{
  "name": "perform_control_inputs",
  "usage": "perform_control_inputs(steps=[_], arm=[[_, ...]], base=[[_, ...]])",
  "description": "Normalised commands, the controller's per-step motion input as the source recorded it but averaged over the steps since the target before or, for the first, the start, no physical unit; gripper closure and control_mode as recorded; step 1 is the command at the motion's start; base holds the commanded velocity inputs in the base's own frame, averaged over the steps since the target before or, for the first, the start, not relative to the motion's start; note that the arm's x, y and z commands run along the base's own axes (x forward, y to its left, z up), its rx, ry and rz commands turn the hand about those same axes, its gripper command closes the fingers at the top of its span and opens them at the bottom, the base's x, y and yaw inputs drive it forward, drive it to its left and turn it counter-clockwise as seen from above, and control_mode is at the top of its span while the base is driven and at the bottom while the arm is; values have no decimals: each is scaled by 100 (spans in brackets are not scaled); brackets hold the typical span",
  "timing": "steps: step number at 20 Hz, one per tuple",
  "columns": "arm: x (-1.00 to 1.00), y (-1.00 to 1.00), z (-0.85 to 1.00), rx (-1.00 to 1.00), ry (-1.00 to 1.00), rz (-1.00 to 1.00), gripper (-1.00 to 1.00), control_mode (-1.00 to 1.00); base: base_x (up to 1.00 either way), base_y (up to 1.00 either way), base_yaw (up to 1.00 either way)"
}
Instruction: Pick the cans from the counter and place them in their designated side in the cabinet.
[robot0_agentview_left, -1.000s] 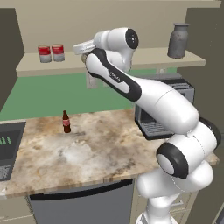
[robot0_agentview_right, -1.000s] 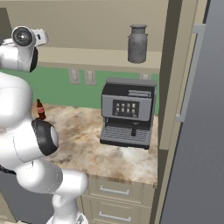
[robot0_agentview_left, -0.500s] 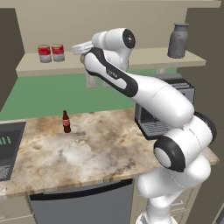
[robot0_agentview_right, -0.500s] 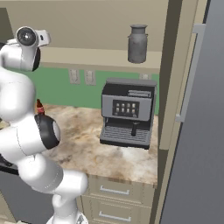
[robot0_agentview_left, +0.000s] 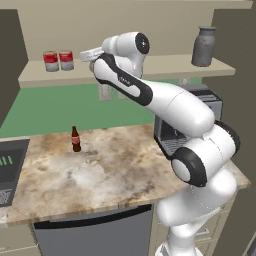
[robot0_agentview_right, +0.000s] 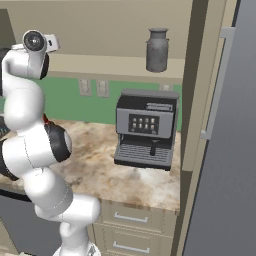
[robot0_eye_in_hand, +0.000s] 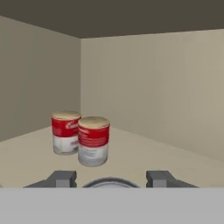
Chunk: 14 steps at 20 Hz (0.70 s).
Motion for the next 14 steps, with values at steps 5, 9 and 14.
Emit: perform_control_inputs(steps=[5, 9, 14], arm=[[25, 11, -3, 0, 2, 0, 100, -100], [24, 12, -3, 0, 2, 0, 100, -100], [22, 12, -6, 0, 2, 0, 100, -100]], base=[[0, 0, 0], [0, 0, 0], [0, 0, 0]])
